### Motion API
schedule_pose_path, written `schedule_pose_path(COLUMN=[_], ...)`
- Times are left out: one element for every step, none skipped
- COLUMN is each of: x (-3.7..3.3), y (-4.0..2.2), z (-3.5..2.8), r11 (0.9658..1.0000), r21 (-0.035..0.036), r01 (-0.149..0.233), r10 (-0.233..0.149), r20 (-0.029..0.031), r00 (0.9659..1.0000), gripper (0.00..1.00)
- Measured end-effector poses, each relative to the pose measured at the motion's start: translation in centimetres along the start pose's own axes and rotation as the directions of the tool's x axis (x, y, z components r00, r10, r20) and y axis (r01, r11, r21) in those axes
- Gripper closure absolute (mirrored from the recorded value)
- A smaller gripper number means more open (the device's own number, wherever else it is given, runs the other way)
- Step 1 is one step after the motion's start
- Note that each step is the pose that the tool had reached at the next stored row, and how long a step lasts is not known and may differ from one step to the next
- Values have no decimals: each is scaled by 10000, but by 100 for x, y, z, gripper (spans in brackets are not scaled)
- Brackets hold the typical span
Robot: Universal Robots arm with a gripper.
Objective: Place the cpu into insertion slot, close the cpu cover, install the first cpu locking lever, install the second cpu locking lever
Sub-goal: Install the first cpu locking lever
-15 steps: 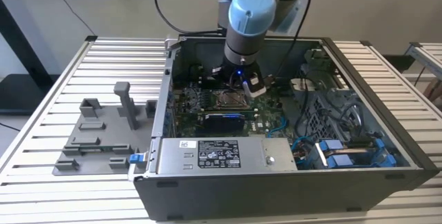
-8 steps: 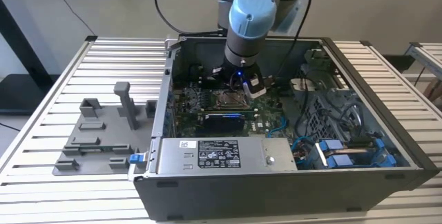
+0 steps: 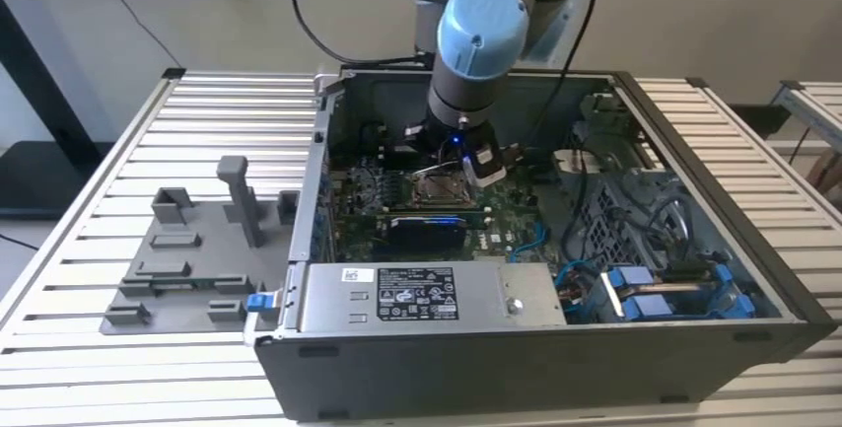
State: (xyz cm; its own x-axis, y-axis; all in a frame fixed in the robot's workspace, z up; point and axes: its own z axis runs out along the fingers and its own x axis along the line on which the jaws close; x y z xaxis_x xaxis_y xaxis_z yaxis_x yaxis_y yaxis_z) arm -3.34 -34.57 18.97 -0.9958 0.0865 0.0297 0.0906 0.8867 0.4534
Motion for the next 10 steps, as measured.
schedule_pose_path(x=[1,2,3,4,7,12,19,28,39,50], y=[11,24,37,50,62,73,81,87,92,98], z=[-22,-47,-73,-99,-124,-146,-162,-176,-188,-201], r11=[10000,10000,10000,10000,10000,10000,10000,10000,10000,10000], r21=[3,1,2,3,2,2,0,0,-1,-4], r01=[-8,-14,-20,-23,-27,-30,-31,-32,-35,-37], r10=[8,14,20,23,27,30,31,32,35,37], r20=[-14,-22,-30,-37,-43,-48,-52,-56,-59,-63], r00=[10000,10000,10000,10000,10000,10000,10000,10000,10000,10000], gripper=[89,89,89,89,89,89,89,89,89,89])
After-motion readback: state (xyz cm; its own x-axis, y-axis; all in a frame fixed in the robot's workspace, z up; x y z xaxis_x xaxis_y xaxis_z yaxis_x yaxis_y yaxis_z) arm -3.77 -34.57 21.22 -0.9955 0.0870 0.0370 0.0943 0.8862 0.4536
